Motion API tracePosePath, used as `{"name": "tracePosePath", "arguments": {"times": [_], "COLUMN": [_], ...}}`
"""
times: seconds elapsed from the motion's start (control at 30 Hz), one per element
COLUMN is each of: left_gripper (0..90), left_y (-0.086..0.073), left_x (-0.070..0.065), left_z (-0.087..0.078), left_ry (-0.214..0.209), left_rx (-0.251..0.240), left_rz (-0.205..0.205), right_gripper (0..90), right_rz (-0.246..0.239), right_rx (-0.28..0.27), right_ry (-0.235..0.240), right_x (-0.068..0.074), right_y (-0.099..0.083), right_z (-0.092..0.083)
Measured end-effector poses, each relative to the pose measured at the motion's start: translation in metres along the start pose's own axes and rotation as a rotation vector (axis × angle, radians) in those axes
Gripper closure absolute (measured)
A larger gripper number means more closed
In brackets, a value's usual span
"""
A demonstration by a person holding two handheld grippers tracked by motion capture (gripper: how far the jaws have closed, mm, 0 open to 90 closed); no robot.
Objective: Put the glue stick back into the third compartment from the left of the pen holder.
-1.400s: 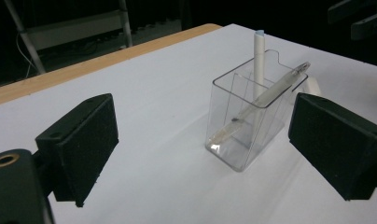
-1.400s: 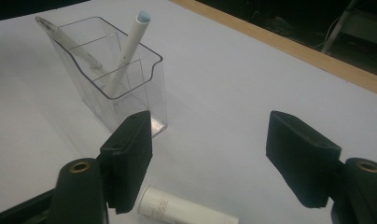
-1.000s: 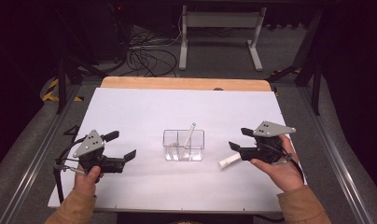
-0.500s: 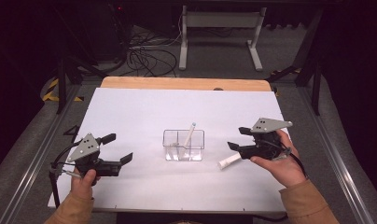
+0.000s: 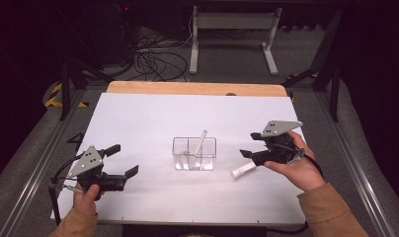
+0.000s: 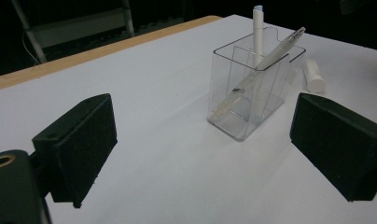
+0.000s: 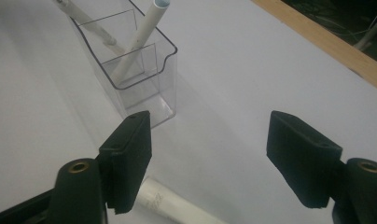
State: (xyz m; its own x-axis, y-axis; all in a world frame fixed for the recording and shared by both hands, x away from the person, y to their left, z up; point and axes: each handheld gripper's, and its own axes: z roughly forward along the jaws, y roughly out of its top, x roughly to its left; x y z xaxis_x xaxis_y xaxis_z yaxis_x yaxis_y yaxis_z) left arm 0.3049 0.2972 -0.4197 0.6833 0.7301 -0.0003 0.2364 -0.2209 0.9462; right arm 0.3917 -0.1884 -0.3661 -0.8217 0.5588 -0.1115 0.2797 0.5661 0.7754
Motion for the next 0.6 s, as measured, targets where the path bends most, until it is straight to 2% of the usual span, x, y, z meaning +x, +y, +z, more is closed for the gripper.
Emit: {"name": "tracePosePath", "arguments": {"times": [0.13, 0.37, 0.6], "left_gripper": [8.1, 8.1, 8.1], "left_y": [-0.0005, -0.0015, -0.0013], "left_x": [0.0001, 0.0003, 0.0001], "left_z": [0.0006, -0.0003, -0.0008], "left_ry": [-0.001, -0.002, 0.0], "left_rx": [0.003, 0.007, 0.005], "left_rz": [0.003, 0.003, 0.01], "right_gripper": [31.8, 31.6, 31.6], "right_rz": [0.005, -0.015, -0.066], "right_rx": [0.01, 0.054, 0.114], "right_ry": [0.023, 0.043, 0.055], "right_x": [-0.0003, -0.0019, -0.0026], "right_y": [0.0015, 0.0045, 0.0078], "right_z": [0.001, 0.0048, 0.0085]}}
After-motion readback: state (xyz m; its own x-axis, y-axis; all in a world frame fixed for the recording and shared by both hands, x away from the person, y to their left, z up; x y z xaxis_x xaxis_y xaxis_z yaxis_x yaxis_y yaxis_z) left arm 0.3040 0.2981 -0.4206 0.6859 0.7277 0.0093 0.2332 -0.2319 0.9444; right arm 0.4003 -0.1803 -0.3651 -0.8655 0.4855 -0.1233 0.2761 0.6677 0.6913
